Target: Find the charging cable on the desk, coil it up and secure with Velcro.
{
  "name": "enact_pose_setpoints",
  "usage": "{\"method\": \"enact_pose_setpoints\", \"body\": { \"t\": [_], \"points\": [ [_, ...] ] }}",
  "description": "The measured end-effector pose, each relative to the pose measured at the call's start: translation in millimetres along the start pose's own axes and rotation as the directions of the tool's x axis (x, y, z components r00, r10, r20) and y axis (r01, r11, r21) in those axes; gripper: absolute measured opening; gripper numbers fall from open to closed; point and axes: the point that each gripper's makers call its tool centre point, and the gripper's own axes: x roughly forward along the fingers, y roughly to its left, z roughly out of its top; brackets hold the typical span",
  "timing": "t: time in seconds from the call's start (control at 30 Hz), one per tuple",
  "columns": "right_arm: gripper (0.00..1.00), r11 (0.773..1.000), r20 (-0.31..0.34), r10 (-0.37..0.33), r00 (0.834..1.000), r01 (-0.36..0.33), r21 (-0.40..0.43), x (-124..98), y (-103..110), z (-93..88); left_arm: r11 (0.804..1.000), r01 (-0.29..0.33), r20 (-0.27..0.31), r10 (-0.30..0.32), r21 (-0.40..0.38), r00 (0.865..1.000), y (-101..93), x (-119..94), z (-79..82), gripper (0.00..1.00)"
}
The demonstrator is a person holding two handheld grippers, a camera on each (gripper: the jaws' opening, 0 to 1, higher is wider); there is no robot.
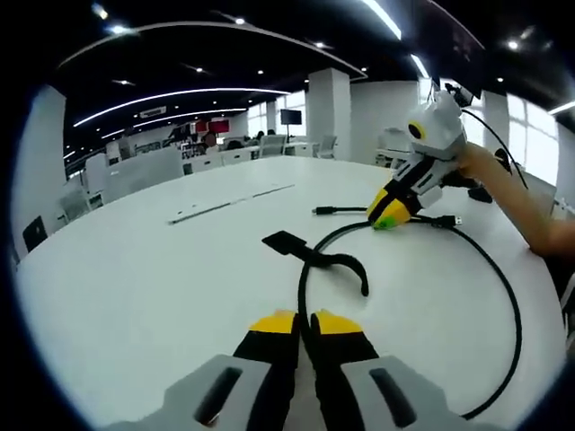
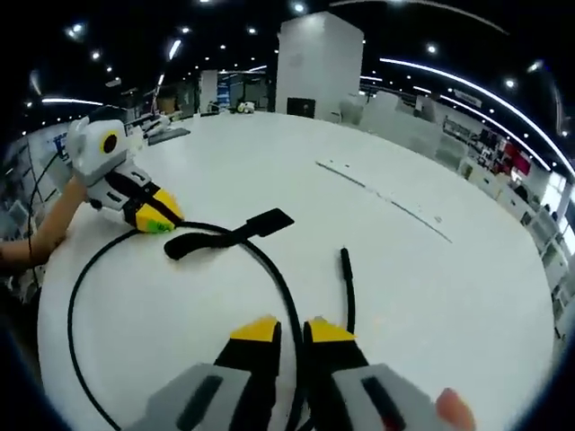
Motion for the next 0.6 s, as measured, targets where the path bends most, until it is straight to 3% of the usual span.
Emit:
{"method": "enact_pose_setpoints", "body": {
  "t": [0.6],
  "points": [
    [0.07,0.991,-0.096,0.05,0.994,-0.062,-0.123,-13.7,14.4,-13.0,1.0,-0.02,0.01,0.02,-0.014,1.0,-0.2,0.2,0.9,0.06]
  ]
}}
